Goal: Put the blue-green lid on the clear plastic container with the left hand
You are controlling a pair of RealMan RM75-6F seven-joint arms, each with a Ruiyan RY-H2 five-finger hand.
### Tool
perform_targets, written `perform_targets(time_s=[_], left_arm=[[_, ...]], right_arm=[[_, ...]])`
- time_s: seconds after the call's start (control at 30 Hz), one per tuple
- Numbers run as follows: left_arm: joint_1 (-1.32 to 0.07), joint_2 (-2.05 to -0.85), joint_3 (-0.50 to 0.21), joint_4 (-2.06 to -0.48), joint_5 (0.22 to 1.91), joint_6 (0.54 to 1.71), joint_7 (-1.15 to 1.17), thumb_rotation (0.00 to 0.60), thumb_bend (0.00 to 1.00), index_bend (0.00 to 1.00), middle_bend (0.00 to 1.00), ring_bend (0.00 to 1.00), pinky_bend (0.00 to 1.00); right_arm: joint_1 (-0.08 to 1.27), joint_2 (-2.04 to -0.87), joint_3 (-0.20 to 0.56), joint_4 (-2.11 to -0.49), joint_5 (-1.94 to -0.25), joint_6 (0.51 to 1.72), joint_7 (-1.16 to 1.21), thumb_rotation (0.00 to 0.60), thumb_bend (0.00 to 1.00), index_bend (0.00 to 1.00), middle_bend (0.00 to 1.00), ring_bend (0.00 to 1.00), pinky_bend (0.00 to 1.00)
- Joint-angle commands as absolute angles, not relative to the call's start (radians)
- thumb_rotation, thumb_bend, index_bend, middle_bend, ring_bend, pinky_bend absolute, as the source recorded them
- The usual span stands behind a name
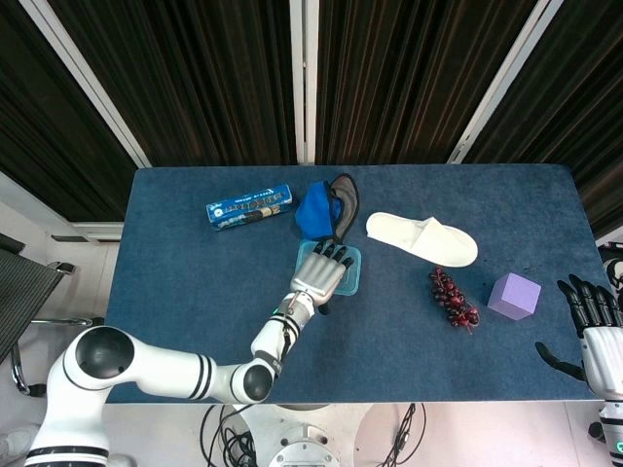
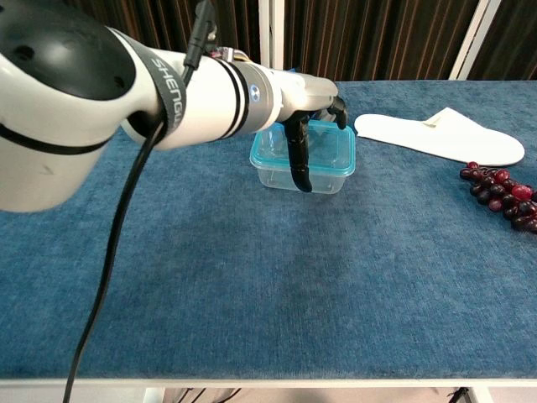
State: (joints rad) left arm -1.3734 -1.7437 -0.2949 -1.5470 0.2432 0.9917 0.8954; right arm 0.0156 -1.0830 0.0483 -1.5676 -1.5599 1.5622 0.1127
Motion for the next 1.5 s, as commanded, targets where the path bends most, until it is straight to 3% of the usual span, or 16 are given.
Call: perform_targets(time_s=[0.03,0.33,1.1,1.5], left_arm=[[-1.361,-1.724,-0.279,-1.549,0.244,1.004,0.892,0.600,0.03,0.17,0.06,0.00,0.02],[-1.361,-1.732,-0.221,-1.497,0.235,1.054,0.958,0.600,0.00,0.20,0.13,0.00,0.02],[-1.348,-1.761,-0.221,-1.467,0.183,1.038,1.004,0.600,0.00,0.21,0.17,0.00,0.02],[-1.299,-1.695,-0.212,-1.608,0.333,1.090,0.948,0.600,0.00,0.22,0.17,0.00,0.02]], right_arm=[[0.016,-1.084,0.048,-1.567,-1.559,1.561,0.113,0.600,0.12,0.00,0.00,0.00,0.00],[0.021,-1.088,0.048,-1.568,-1.564,1.557,0.109,0.600,0.12,0.00,0.00,0.00,0.00],[0.020,-1.089,0.047,-1.571,-1.560,1.555,0.106,0.600,0.12,0.00,0.00,0.00,0.00],[0.018,-1.087,0.047,-1.571,-1.563,1.563,0.110,0.600,0.12,0.00,0.00,0.00,0.00]])
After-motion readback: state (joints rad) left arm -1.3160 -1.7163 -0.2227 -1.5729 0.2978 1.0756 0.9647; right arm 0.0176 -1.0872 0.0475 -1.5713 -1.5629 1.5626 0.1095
